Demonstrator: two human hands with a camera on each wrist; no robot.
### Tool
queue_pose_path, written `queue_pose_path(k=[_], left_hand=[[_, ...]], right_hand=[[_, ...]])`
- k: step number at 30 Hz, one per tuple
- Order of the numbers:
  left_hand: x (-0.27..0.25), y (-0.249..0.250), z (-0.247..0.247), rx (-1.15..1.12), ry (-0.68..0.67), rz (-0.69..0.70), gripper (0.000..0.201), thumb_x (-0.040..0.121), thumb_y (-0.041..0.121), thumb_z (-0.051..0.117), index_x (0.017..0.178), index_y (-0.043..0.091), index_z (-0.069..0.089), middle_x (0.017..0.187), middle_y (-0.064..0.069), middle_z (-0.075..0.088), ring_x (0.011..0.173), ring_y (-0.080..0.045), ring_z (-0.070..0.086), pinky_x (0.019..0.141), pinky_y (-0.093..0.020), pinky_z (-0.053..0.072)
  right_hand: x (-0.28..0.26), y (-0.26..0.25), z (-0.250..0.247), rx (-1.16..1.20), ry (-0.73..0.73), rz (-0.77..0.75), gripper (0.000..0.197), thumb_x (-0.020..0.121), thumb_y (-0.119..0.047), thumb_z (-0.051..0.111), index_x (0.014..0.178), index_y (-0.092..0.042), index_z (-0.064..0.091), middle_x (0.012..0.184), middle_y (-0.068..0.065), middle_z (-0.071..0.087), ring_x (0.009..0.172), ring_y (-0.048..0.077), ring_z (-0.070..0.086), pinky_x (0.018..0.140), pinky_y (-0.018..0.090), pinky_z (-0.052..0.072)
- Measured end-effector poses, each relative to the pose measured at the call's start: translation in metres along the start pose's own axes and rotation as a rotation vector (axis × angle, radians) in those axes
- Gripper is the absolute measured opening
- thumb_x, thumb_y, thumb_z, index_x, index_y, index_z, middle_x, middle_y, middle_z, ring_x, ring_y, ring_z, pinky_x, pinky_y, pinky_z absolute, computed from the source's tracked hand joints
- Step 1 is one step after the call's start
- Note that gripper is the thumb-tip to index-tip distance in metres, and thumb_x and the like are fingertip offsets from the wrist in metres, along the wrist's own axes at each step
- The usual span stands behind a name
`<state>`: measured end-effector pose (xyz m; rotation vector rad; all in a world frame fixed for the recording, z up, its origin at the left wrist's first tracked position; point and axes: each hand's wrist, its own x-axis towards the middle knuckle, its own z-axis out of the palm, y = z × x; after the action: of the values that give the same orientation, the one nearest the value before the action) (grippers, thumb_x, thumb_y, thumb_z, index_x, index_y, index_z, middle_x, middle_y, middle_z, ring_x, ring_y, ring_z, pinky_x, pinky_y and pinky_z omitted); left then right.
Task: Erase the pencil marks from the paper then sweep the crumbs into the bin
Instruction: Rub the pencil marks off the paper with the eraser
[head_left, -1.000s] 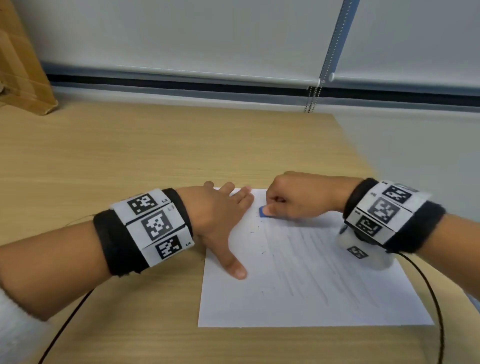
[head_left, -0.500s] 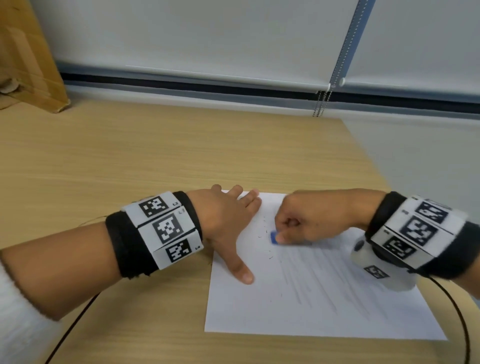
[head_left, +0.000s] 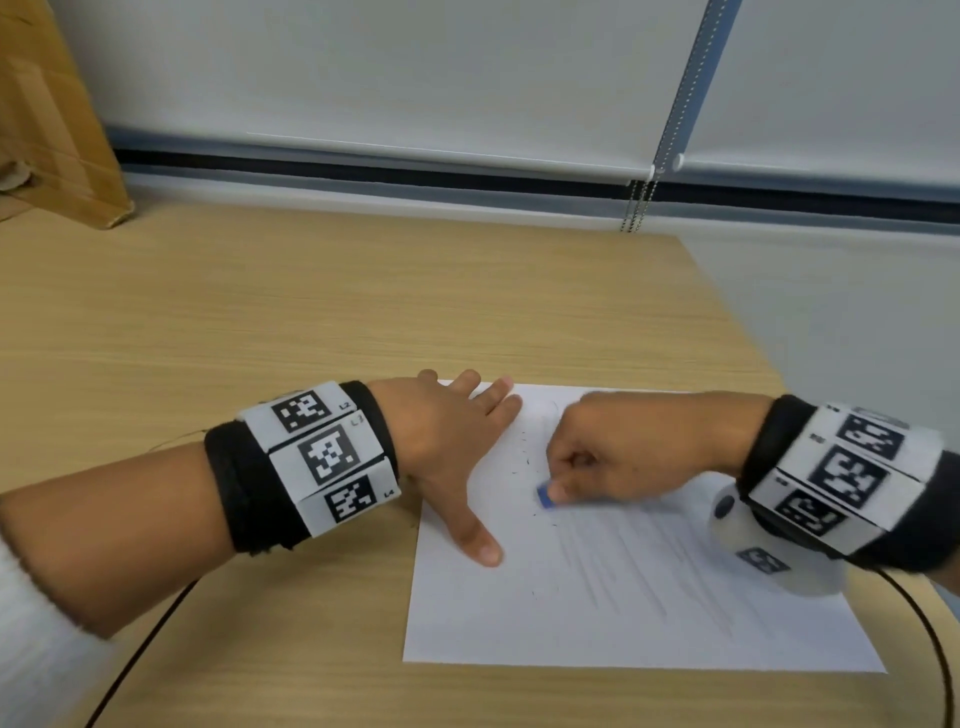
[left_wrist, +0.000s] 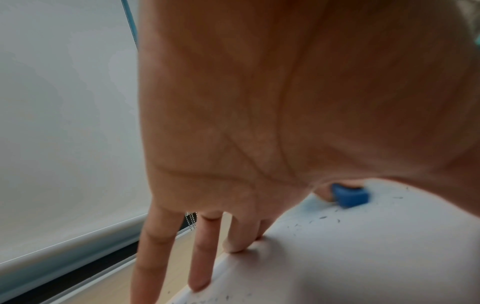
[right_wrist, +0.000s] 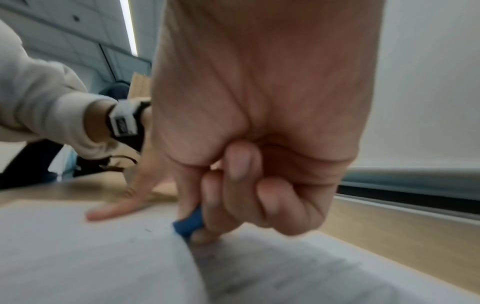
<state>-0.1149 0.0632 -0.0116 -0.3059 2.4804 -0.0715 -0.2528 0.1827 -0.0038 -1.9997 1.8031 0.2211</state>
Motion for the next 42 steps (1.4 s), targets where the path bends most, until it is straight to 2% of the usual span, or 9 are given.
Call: queue_pose_path(k=[3, 7, 12, 17, 21, 26, 30, 36, 42], left_hand=[[0.001, -0.001, 0.002, 0.001, 0.016, 0.006, 0.143, 0.056, 0.086, 0.062, 0.152, 0.020, -0.020, 0.159, 0.006, -0.025, 0.148, -0.023, -0.005, 0.116, -0.044, 0.011], [0.001, -0.001, 0.002, 0.007, 0.010, 0.009, 0.143, 0.057, 0.086, 0.062, 0.152, 0.019, -0.021, 0.159, 0.004, -0.026, 0.149, -0.025, -0.008, 0.116, -0.046, 0.010], [0.001, -0.001, 0.000, 0.007, -0.001, 0.005, 0.143, 0.057, 0.086, 0.062, 0.152, 0.019, -0.022, 0.159, 0.004, -0.027, 0.149, -0.025, -0.009, 0.116, -0.046, 0.008], [0.002, -0.002, 0.001, 0.013, 0.000, 0.006, 0.144, 0.056, 0.087, 0.061, 0.152, 0.019, -0.022, 0.159, 0.004, -0.026, 0.149, -0.025, -0.009, 0.117, -0.047, 0.007], [0.004, -0.002, 0.002, 0.023, 0.002, 0.002, 0.145, 0.054, 0.089, 0.060, 0.152, 0.020, -0.020, 0.159, 0.004, -0.025, 0.149, -0.025, -0.005, 0.116, -0.046, 0.011], [0.001, 0.000, 0.000, 0.009, -0.016, -0.009, 0.143, 0.057, 0.086, 0.062, 0.152, 0.020, -0.022, 0.159, 0.005, -0.027, 0.149, -0.025, -0.010, 0.117, -0.047, 0.006], [0.002, 0.001, 0.000, 0.028, -0.012, -0.011, 0.144, 0.056, 0.087, 0.061, 0.152, 0.020, -0.021, 0.159, 0.005, -0.026, 0.149, -0.025, -0.006, 0.116, -0.046, 0.011], [-0.001, 0.000, 0.000, 0.010, -0.005, -0.008, 0.143, 0.057, 0.086, 0.062, 0.152, 0.017, -0.021, 0.159, 0.006, -0.026, 0.149, -0.025, -0.007, 0.117, -0.045, 0.009], [-0.005, 0.003, -0.003, 0.002, -0.006, -0.018, 0.142, 0.059, 0.084, 0.063, 0.153, 0.018, -0.019, 0.160, 0.007, -0.023, 0.149, -0.024, -0.007, 0.117, -0.046, 0.007]], right_hand=[[-0.001, 0.004, 0.003, 0.018, 0.089, 0.024, 0.045, 0.094, -0.042, 0.051, 0.064, -0.009, 0.049, 0.055, 0.003, 0.046, 0.050, 0.016, 0.033, 0.051, 0.028, 0.033], [-0.019, -0.013, 0.011, 0.111, -0.156, -0.049, 0.039, 0.093, -0.041, 0.055, 0.068, -0.010, 0.055, 0.059, 0.000, 0.047, 0.053, 0.011, 0.037, 0.052, 0.020, 0.034], [-0.016, -0.003, 0.010, 0.011, 0.061, 0.054, 0.045, 0.093, -0.047, 0.048, 0.067, -0.011, 0.050, 0.058, 0.002, 0.051, 0.052, 0.017, 0.041, 0.054, 0.032, 0.039], [-0.031, -0.021, 0.018, 0.088, -0.139, -0.045, 0.041, 0.092, -0.046, 0.053, 0.071, -0.012, 0.056, 0.061, 0.001, 0.053, 0.053, 0.013, 0.041, 0.053, 0.022, 0.035], [-0.021, -0.013, 0.015, 0.029, 0.028, 0.007, 0.042, 0.092, -0.050, 0.050, 0.072, -0.014, 0.056, 0.061, 0.000, 0.055, 0.056, 0.017, 0.046, 0.056, 0.028, 0.040], [-0.032, -0.028, 0.023, 0.090, -0.056, -0.080, 0.039, 0.093, -0.044, 0.052, 0.071, -0.013, 0.055, 0.058, 0.000, 0.050, 0.054, 0.017, 0.041, 0.052, 0.022, 0.034], [-0.023, -0.017, 0.019, -0.005, 0.074, -0.029, 0.040, 0.093, -0.048, 0.047, 0.074, -0.014, 0.056, 0.062, 0.000, 0.056, 0.057, 0.019, 0.047, 0.056, 0.029, 0.039], [-0.027, -0.029, 0.023, 0.059, -0.068, -0.080, 0.038, 0.093, -0.045, 0.050, 0.072, -0.014, 0.055, 0.058, -0.001, 0.050, 0.053, 0.017, 0.042, 0.052, 0.025, 0.035], [0.014, 0.017, -0.001, -0.091, 0.163, 0.090, 0.038, 0.093, -0.047, 0.049, 0.070, -0.018, 0.056, 0.062, -0.004, 0.056, 0.060, 0.018, 0.051, 0.058, 0.032, 0.042]])
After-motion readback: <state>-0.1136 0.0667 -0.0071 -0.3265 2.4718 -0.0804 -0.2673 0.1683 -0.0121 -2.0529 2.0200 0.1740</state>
